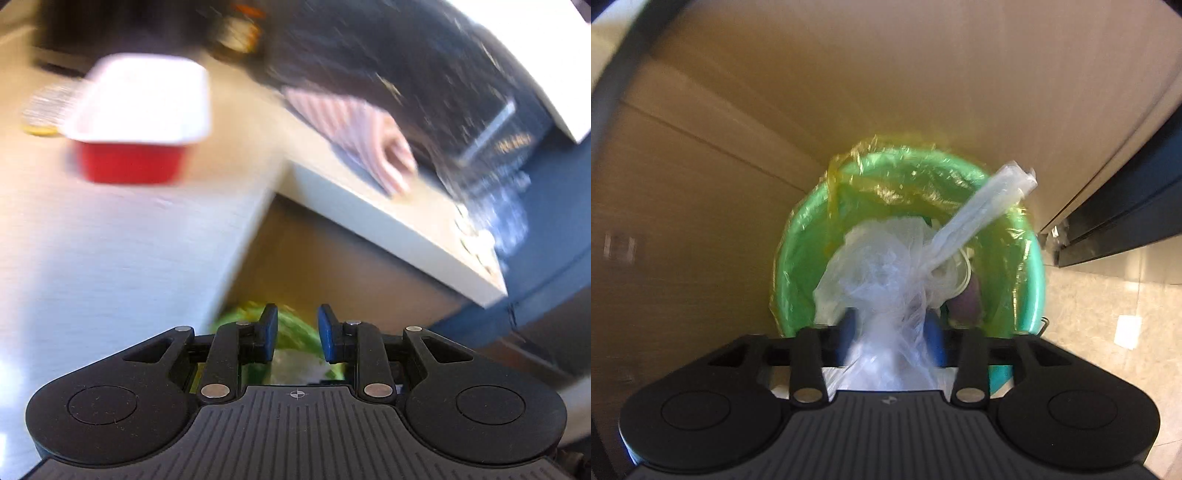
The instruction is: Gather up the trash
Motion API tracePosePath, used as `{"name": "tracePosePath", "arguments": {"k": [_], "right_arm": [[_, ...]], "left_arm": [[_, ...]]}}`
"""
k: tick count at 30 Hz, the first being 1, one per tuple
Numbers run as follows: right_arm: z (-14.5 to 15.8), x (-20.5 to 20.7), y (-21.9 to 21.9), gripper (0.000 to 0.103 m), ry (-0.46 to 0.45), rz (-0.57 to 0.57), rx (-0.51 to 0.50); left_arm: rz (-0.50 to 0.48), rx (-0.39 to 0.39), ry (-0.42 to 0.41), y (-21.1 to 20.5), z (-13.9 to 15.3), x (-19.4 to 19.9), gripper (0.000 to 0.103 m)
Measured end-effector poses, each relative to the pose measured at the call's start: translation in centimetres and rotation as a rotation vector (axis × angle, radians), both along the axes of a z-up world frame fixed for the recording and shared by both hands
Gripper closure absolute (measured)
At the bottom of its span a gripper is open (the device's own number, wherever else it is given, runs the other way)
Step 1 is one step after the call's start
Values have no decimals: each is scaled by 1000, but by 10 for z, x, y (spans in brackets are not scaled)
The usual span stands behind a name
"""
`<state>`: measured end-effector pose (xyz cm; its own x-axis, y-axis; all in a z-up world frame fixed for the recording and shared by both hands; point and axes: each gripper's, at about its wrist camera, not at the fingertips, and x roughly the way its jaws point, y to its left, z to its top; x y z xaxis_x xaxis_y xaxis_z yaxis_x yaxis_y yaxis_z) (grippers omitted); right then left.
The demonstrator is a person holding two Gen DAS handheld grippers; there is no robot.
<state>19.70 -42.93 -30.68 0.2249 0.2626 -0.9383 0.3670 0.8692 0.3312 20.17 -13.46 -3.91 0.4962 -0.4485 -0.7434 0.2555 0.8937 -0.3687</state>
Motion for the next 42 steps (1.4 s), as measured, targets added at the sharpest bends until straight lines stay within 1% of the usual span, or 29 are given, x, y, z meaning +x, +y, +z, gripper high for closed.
{"name": "tracePosePath", "arguments": {"k": [2, 4, 6, 9, 11, 13, 15, 16, 18, 19, 21, 22, 24, 26, 28, 29, 31, 32, 33, 34, 35, 36, 37, 39, 42], "right_arm": [[2, 4, 1, 44, 8, -13, -1], [14, 7, 2, 44, -6, -6, -18], [37, 8, 8, 45, -59, 27, -89], [92, 10, 31, 44, -220, 133, -224], [133, 11, 45, 44, -334, 187, -251], [175, 15, 62, 44, -453, 226, -244], [215, 23, 81, 35, -570, 273, -225], [232, 29, 92, 33, -622, 297, -215], [258, 45, 114, 32, -697, 343, -185], [268, 55, 124, 32, -718, 364, -167], [279, 82, 145, 32, -729, 392, -142], [279, 95, 155, 32, -724, 400, -138], [272, 123, 172, 32, -690, 409, -140], [267, 141, 188, 32, -659, 419, -142], [258, 153, 203, 32, -635, 431, -169], [254, 152, 210, 32, -626, 440, -180], [246, 151, 216, 33, -619, 462, -173], [244, 149, 220, 36, -613, 472, -168], [241, 147, 225, 42, -606, 483, -165], [239, 145, 229, 44, -599, 494, -163], [240, 142, 232, 48, -599, 506, -168], [240, 137, 235, 54, -605, 525, -172], [240, 132, 237, 58, -610, 544, -180], [238, 125, 249, 71, -600, 584, -188], [243, 103, 256, 75, -590, 647, -129]], "left_arm": [[64, 14, -24, 18, 6, -6, 76], [129, 5, -31, 38, 10, -12, 76], [186, -12, -32, 63, 19, -22, 76], [267, -23, -37, 88, 23, -33, 76], [318, -25, -39, 103, 25, -41, 76], [353, -19, -41, 115, 29, -48, 76], [393, -5, -45, 129, 34, -54, 76], [420, 4, -44, 134, 36, -57, 76], [475, 24, -36, 144, 38, -63, 76], [499, 35, -34, 149, 39, -66, 76], [542, 51, -24, 158, 40, -70, 76], [564, 55, -20, 161, 41, -73, 76], [594, 68, -24, 169, 43, -81, 76], [631, 77, -29, 176, 44, -89, 76], [661, 67, -30, 184, 45, -97, 76], [672, 67, -32, 187, 45, -101, 76], [694, 71, -33, 193, 45, -107, 76], [703, 67, -31, 196, 44, -110, 76], [708, 58, -31, 199, 44, -112, 76], [710, 47, -31, 202, 42, -114, 76], [708, 35, -27, 204, 40, -114, 76], [705, 23, -19, 206, 38, -113, 76], [701, 13, -15, 207, 37, -113, 76], [694, -1, -25, 209, 38, -118, 76], [706, -32, -47, 215, 39, -126, 76]]}}
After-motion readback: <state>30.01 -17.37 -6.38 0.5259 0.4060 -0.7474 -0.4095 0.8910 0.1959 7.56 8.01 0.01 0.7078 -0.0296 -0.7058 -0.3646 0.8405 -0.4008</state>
